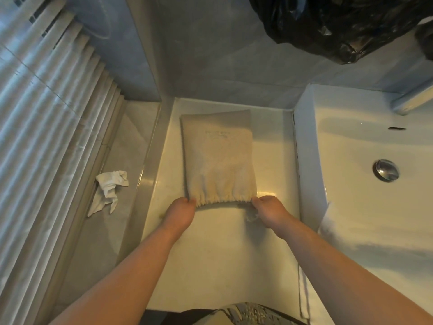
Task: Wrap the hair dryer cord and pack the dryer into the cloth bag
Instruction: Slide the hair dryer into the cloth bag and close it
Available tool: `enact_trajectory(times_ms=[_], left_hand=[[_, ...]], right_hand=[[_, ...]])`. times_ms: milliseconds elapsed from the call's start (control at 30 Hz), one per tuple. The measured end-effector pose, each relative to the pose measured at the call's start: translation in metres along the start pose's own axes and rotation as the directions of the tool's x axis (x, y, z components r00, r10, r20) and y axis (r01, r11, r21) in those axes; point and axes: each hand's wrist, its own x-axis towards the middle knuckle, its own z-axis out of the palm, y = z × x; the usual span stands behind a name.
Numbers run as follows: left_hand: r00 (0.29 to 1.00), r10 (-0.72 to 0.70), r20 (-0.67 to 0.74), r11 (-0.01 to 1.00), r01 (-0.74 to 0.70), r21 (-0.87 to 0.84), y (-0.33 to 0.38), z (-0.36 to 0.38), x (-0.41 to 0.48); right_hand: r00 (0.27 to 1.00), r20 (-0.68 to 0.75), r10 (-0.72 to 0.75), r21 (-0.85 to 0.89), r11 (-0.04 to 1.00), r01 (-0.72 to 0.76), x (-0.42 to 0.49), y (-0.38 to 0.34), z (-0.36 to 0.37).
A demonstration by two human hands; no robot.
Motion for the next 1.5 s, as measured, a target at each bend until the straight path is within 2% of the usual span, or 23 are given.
enact_trajectory(times_ms=[33,67,167,200,333,400,433,500,567,633,733,833,933,1100,1133,1167,1200,1233,1267,1300,1367,1433,1500], left_hand=[[0.998,0.041,-0.041,0.998,-0.039,0.047,-0.002,-0.002,0.002],[0.994,0.078,-0.081,0.997,-0.077,0.019,-0.002,-0.004,0.003],[0.969,0.105,-0.223,0.970,-0.149,-0.192,-0.003,-0.016,0.005],[0.961,0.112,-0.252,0.968,-0.163,-0.193,-0.004,-0.020,0.008],[0.944,0.065,-0.323,0.984,-0.114,-0.135,-0.009,-0.022,0.011],[0.928,0.038,-0.372,0.983,-0.101,-0.151,-0.012,-0.018,0.011],[0.924,0.054,-0.379,0.991,-0.097,-0.096,-0.012,-0.016,0.007],[0.924,0.197,-0.328,0.979,-0.169,0.111,-0.013,-0.011,0.000],[0.926,0.332,-0.180,0.929,-0.288,0.232,-0.013,-0.003,-0.004],[0.938,0.347,-0.014,0.902,-0.329,0.280,-0.008,0.005,-0.009],[0.934,0.352,0.057,0.855,-0.346,0.386,-0.007,0.011,-0.007],[0.924,0.371,0.091,0.866,-0.380,0.326,-0.011,0.004,-0.004],[0.925,0.366,0.102,0.873,-0.379,0.308,-0.013,-0.006,0.001],[0.916,0.358,0.182,0.828,-0.401,0.392,-0.005,-0.005,-0.002],[0.905,0.405,0.126,0.833,-0.423,0.357,0.001,-0.006,-0.002],[0.881,0.473,0.008,0.834,-0.451,0.319,0.009,-0.010,0.000],[0.843,0.524,-0.124,0.827,-0.468,0.311,0.022,-0.015,0.004],[0.798,0.572,-0.190,0.802,-0.494,0.336,0.037,-0.019,0.011],[0.782,0.603,-0.159,0.763,-0.506,0.403,0.050,-0.021,0.019],[0.792,0.608,-0.055,0.715,-0.517,0.471,0.061,-0.019,0.027],[0.824,0.550,0.139,0.641,-0.523,0.563,0.072,-0.010,0.031],[0.816,0.551,0.173,0.615,-0.537,0.577,0.073,0.003,0.025],[0.816,0.546,0.192,0.605,-0.542,0.583,0.065,0.019,0.012]], right_hand=[[1.000,-0.004,-0.012,-0.016,1.000,0.011,0.000,0.003,-0.002],[1.000,-0.013,-0.019,0.001,1.000,0.019,-0.001,0.002,-0.005],[0.997,-0.057,-0.049,0.126,0.990,0.056,0.002,0.007,-0.014],[0.994,-0.086,-0.066,0.126,0.989,0.076,0.004,0.009,-0.018],[0.950,-0.301,-0.081,0.048,0.994,0.100,0.009,0.017,-0.027],[0.936,-0.345,-0.073,0.007,0.997,0.080,0.010,0.020,-0.022],[0.937,-0.338,-0.089,-0.073,0.995,0.068,0.010,0.022,-0.019],[0.961,-0.225,-0.160,-0.346,0.935,0.075,0.008,0.026,-0.013],[0.970,-0.106,-0.221,-0.526,0.840,0.134,0.005,0.025,-0.007],[0.959,-0.031,-0.283,-0.538,0.813,0.222,0.003,0.016,0.000],[0.936,0.120,-0.331,-0.545,0.766,0.340,-0.001,0.003,0.010],[0.924,0.117,-0.364,-0.520,0.770,0.369,0.002,0.004,0.002],[0.933,0.066,-0.354,-0.501,0.797,0.337,0.007,0.007,-0.010],[0.944,-0.039,-0.328,-0.500,0.824,0.266,0.017,0.010,-0.024],[0.944,-0.072,-0.322,-0.464,0.849,0.255,0.019,0.009,-0.025],[0.939,-0.129,-0.320,-0.408,0.880,0.243,0.017,0.005,-0.025],[0.930,-0.200,-0.308,-0.343,0.911,0.228,0.014,0.003,-0.024],[0.916,-0.263,-0.304,-0.291,0.930,0.225,0.010,0.002,-0.021],[0.903,-0.297,-0.311,-0.275,0.933,0.231,0.007,0.002,-0.017],[0.912,-0.282,-0.297,-0.276,0.936,0.220,0.003,0.004,-0.011],[0.961,-0.176,-0.215,-0.263,0.951,0.165,-0.003,0.008,0.003],[0.991,-0.104,-0.088,-0.042,0.996,0.084,-0.001,0.008,0.011],[0.996,-0.089,-0.002,0.265,0.964,0.026,0.002,0.009,0.016]])
